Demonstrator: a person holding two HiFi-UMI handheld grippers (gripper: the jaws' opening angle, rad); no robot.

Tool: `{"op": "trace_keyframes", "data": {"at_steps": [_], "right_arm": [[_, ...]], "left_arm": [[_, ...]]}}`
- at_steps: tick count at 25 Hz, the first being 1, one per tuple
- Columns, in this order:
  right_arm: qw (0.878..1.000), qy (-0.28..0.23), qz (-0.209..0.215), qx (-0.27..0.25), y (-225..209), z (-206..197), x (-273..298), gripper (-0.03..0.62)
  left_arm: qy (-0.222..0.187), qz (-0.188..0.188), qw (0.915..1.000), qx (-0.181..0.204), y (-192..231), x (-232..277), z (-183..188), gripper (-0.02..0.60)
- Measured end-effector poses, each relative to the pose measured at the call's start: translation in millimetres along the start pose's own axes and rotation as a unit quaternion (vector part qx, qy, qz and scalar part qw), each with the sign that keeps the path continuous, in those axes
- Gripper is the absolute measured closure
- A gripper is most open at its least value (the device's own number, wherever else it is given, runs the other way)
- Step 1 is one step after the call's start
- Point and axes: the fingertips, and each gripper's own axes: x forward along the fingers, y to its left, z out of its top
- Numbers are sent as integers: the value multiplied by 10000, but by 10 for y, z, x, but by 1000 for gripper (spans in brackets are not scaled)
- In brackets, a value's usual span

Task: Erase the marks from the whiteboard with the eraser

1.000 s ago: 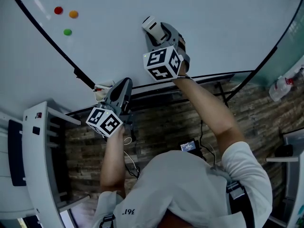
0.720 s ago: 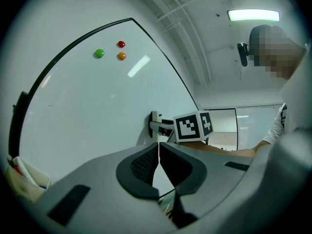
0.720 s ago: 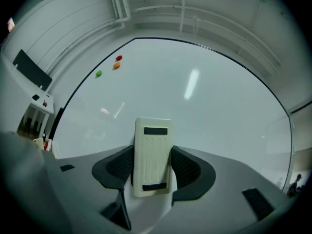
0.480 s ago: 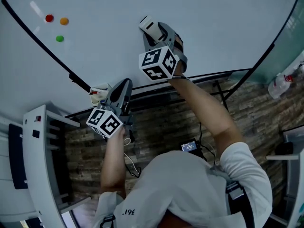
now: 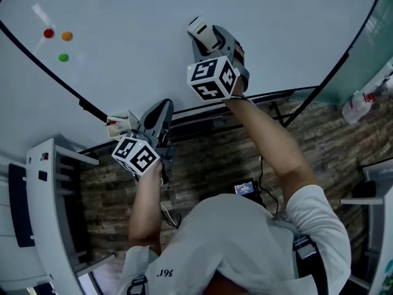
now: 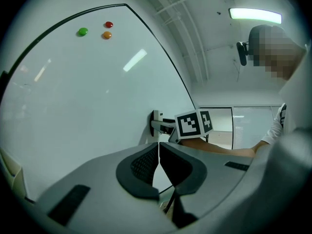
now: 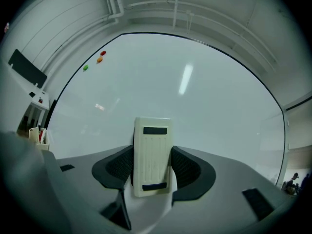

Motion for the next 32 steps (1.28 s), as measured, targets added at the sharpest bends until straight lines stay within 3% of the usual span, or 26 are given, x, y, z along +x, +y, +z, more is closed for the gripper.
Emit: {"op": "trace_keyframes", "data": {"at_steps": [21,32], "right_arm": [[9987,213,-468,-50,-1110,-665,-137,338],[9972,296,-674,-91,-1646,-1036,-214,338]], "left_arm": [[168,-433,9989,-2,-485,841,-285,569],[280,-442,9986,-35,-701,1195,-452,569]]}}
